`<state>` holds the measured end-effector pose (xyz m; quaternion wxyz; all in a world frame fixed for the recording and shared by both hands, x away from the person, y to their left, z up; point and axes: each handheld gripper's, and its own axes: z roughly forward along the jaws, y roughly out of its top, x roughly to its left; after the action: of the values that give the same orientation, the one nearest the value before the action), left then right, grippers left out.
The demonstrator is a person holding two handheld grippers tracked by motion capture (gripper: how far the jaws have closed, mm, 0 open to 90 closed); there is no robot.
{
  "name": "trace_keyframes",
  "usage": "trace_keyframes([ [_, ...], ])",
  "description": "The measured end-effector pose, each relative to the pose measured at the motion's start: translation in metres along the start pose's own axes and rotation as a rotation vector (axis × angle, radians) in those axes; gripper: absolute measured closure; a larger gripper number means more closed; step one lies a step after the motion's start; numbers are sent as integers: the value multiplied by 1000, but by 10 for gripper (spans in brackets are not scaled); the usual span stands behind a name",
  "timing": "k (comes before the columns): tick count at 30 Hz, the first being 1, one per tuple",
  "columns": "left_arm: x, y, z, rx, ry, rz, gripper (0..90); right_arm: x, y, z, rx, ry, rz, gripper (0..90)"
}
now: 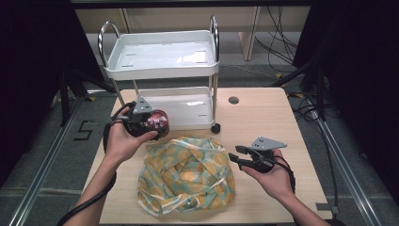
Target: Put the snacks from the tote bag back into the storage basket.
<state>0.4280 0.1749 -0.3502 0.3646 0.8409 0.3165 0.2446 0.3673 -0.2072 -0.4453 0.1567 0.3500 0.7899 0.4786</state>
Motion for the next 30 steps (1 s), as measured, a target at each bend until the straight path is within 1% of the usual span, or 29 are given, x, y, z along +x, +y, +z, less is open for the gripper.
trace_keyframes([
  [1, 0, -1, 1, -3, 1, -11, 254, 0, 0, 0, 0, 2, 5, 560],
  [2, 1, -1, 1, -3, 0, -3, 254, 0, 0, 1, -4, 11, -3, 560],
  [4, 2, -1, 2, -6, -1, -11, 254, 0, 0, 1, -2, 11, -1, 560],
  [5, 2, -1, 2, -7, 1, -9, 254, 0, 0, 0, -2, 10, 0, 560],
  [6, 4, -1, 2, -8, -5, -1, 254, 0, 0, 0, -2, 10, -1, 560],
  [8, 6, -1, 2, 2, -3, 20, 254, -1, 0, 0, -2, 10, -1, 560],
  [11, 7, -1, 3, 0, -5, 19, 254, 0, 0, 0, -2, 10, -1, 560],
  [12, 7, -1, 3, 7, -4, 11, 254, 0, 0, 0, -2, 10, -1, 560],
  [13, 8, -1, 4, -2, -3, 7, 254, 0, 0, 0, -1, 10, 0, 560],
  [15, 11, -2, 5, -1, -8, 23, 254, 0, 0, 0, -2, 9, 0, 560],
  [16, 10, -3, 6, 2, -15, -8, 254, 0, 0, 0, -2, 9, 0, 560],
  [17, 11, -4, 6, 5, -13, -1, 254, 0, 0, 0, -1, 9, -1, 560],
  [18, 11, -4, 6, 4, -16, -12, 254, 0, 0, 0, -1, 9, 0, 560],
  [21, 13, -5, 7, 9, -14, -14, 254, 0, 0, 1, -6, 6, 3, 560],
  [22, 14, -5, 8, 10, -13, -10, 254, 0, 0, 0, 3, -1, 2, 560],
  [23, 15, -5, 8, 8, -9, -11, 254, -1, 0, 0, 5, 2, -7, 560],
  [24, 16, -6, 8, 8, -9, -12, 254, 0, 0, -1, 10, 4, 0, 560],
  [25, 17, -5, 8, 8, -10, 0, 254, 0, 0, -1, 10, 3, 0, 560],
  [26, 17, -5, 8, 10, -7, -8, 254, 0, 0, -1, 10, 3, 0, 561],
  [28, 19, -5, 8, 19, -5, 2, 254, 0, 0, 0, 10, 2, -1, 560],
  [30, 20, -6, 9, 21, -8, -4, 254, 0, 0, 0, 9, 5, 0, 561],
])
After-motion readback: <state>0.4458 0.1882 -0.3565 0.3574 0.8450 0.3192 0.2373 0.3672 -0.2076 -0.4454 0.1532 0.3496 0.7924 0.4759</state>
